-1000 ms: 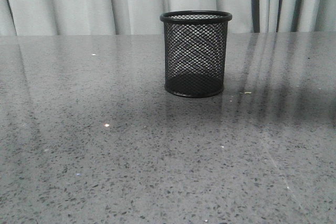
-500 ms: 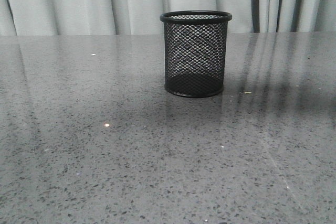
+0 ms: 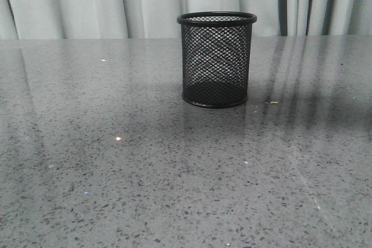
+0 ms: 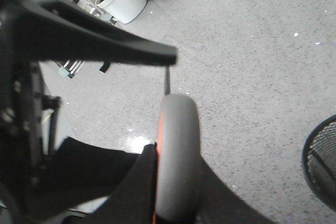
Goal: Put scissors into bucket
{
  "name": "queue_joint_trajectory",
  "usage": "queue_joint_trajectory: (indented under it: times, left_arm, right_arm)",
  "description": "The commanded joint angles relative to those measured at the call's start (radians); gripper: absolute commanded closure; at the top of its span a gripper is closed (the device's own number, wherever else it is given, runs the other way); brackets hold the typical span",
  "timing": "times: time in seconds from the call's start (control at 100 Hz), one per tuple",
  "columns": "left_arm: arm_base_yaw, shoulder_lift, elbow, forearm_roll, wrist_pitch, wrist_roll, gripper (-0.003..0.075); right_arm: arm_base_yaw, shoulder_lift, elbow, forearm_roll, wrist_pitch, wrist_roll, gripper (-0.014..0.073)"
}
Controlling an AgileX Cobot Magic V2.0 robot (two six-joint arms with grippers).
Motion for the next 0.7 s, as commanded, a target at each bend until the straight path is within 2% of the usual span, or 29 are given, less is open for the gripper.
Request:
queue_joint_trajectory:
  times: [0.0, 0.11, 0.23, 0.35, 0.55, 0.69]
  left_arm:
    - [-0.003, -0.074, -0.033, 0.044, -0.057, -0.069, 0.0186]
    - [0.024, -0.123, -0.033, 0.055, -0.062, -0.156, 0.0186]
    - [0.095, -0.174, -0.033, 0.053, -0.065, -0.323, 0.0186]
    - [0.204, -0.217, -0.033, 0.039, -0.065, -0.429, 0.0186]
    - [0.358, -0.28, -0.033, -0.115, -0.065, -0.434, 0.0186]
    - [0.452, -0.302, -0.033, -0.211, -0.065, -0.454, 0.0186]
  right_arm:
    - [-0.001, -0.022, -0.054, 0.008, -0.024, -0.01, 0.0657]
    - [-0.001, -0.022, -0.088, -0.038, -0.026, -0.01, 0.0655]
    - [-0.013, -0.022, -0.139, -0.102, -0.025, 0.013, 0.0636]
    - [-0.019, -0.022, -0.199, -0.254, -0.004, 0.09, 0.0636]
    - [-0.019, -0.021, -0.318, -0.549, 0.076, 0.271, 0.0636]
    - [-0.019, -0.021, -0.377, -0.701, 0.159, 0.36, 0.0636]
